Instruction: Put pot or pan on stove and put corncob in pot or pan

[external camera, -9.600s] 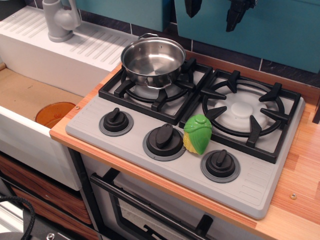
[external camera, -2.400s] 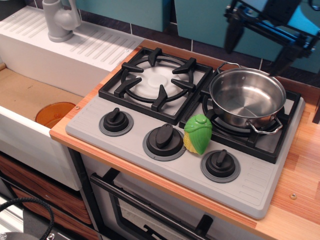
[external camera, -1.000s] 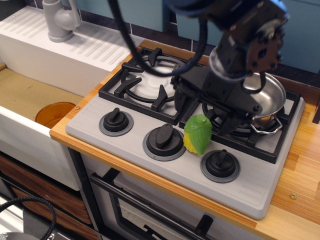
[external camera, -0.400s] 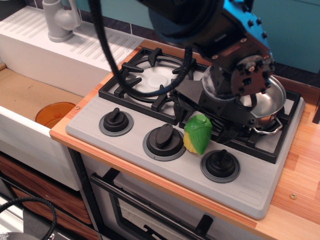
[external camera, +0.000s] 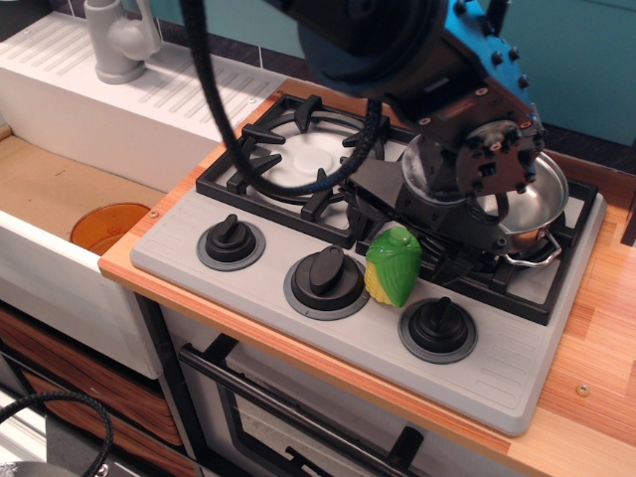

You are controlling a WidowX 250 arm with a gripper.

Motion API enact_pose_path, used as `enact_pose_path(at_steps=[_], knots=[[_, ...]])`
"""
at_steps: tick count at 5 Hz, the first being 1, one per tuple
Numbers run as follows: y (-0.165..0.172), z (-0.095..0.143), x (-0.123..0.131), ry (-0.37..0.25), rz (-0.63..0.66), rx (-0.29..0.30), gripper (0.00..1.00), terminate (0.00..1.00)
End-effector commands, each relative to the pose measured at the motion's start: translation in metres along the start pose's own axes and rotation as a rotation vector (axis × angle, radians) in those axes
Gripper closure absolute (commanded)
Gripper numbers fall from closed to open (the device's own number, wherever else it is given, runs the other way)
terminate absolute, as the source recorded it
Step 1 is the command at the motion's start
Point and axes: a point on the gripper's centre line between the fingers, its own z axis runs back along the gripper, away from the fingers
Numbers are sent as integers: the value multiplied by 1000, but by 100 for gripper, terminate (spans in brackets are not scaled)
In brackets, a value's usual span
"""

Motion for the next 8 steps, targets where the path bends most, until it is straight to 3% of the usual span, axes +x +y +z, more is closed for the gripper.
enact_pose_path(at_steps=[1, 3, 5, 7, 8], knots=[[4, 0, 12, -19, 7, -2, 100, 0], [0, 6, 13, -9, 16, -10, 100, 0], [4, 47, 22, 66, 14, 4, 100, 0], [4, 58, 28, 80, 2, 8, 100, 0], [3, 45, 26, 64, -5, 2, 0, 0]])
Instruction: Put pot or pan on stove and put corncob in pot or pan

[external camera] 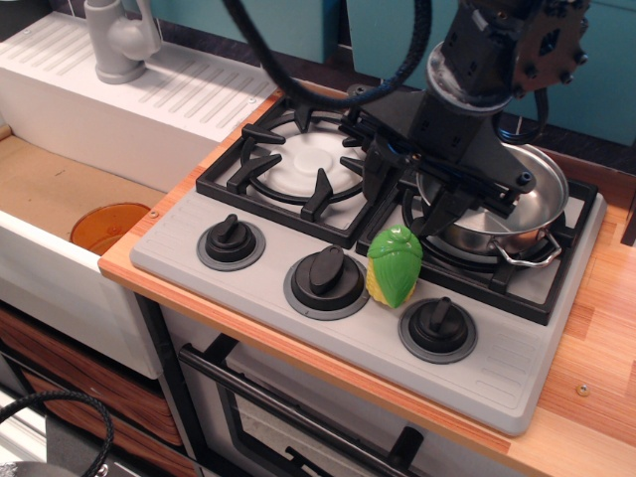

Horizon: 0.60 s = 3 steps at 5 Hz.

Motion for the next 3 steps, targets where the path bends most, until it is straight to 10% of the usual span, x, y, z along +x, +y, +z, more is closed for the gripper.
enact_pose_path(at_steps=[1, 3], knots=[[-6, -17, 13, -114, 19, -39, 0, 0], [-9, -46, 2, -159, 33, -45, 0, 0]])
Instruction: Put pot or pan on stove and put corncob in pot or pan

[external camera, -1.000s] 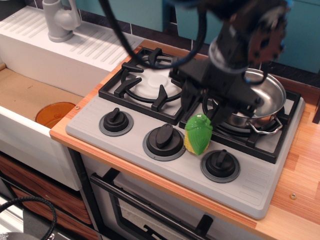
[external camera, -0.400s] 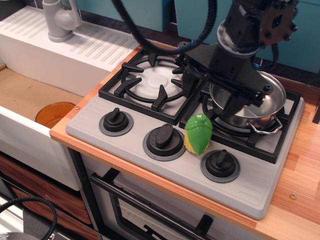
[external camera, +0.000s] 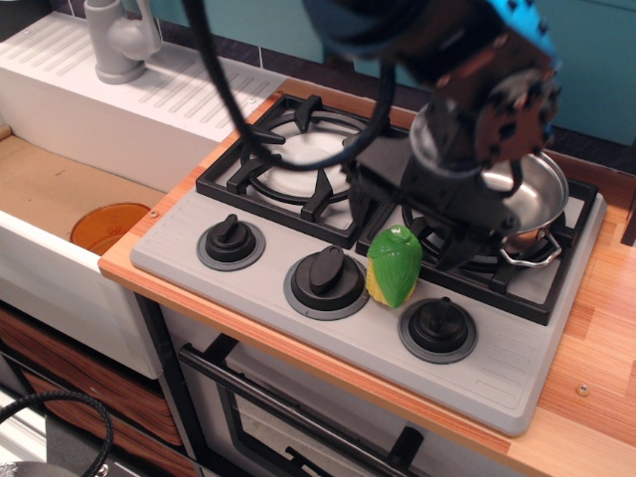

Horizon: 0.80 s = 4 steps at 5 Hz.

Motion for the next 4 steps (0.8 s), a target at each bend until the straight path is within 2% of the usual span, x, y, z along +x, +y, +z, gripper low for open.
enact_pose_path(at_steps=[1, 2, 3, 4], knots=[[-1, -27, -1, -63, 14, -22, 0, 0], [-1, -38, -3, -80, 17, -31, 0, 0], [4, -24, 1, -48, 18, -12, 100, 0], [9, 14, 10, 20, 10, 6, 100, 0]])
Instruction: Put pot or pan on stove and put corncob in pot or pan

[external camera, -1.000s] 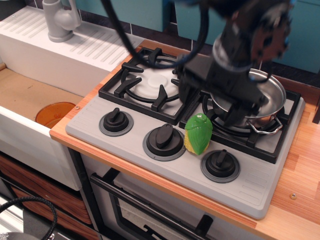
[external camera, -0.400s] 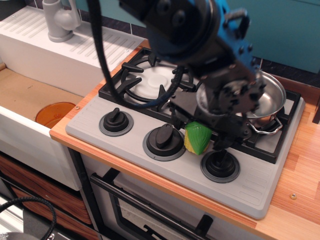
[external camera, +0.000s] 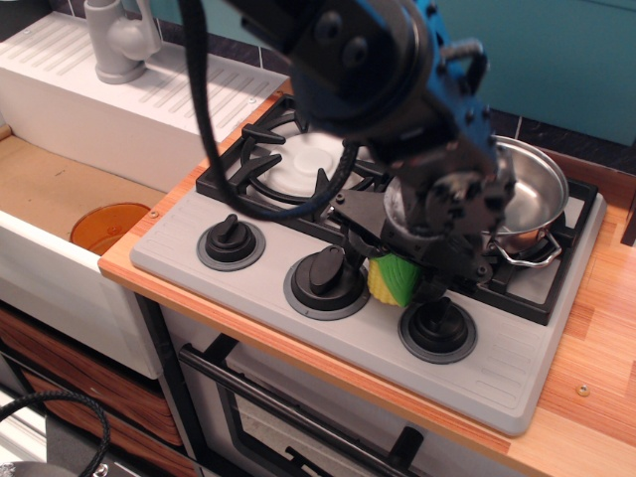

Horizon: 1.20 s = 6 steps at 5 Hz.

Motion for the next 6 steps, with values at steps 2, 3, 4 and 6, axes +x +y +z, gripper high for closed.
enact_pose_path(at_steps=[2, 3, 4, 6], knots=[[10, 107, 53, 105, -6, 28, 100, 0], [3, 118, 73, 115, 9, 42, 100, 0], [-6, 106, 83, 88, 17, 43, 100, 0], [-25, 72, 96, 30, 27, 13, 100, 0]])
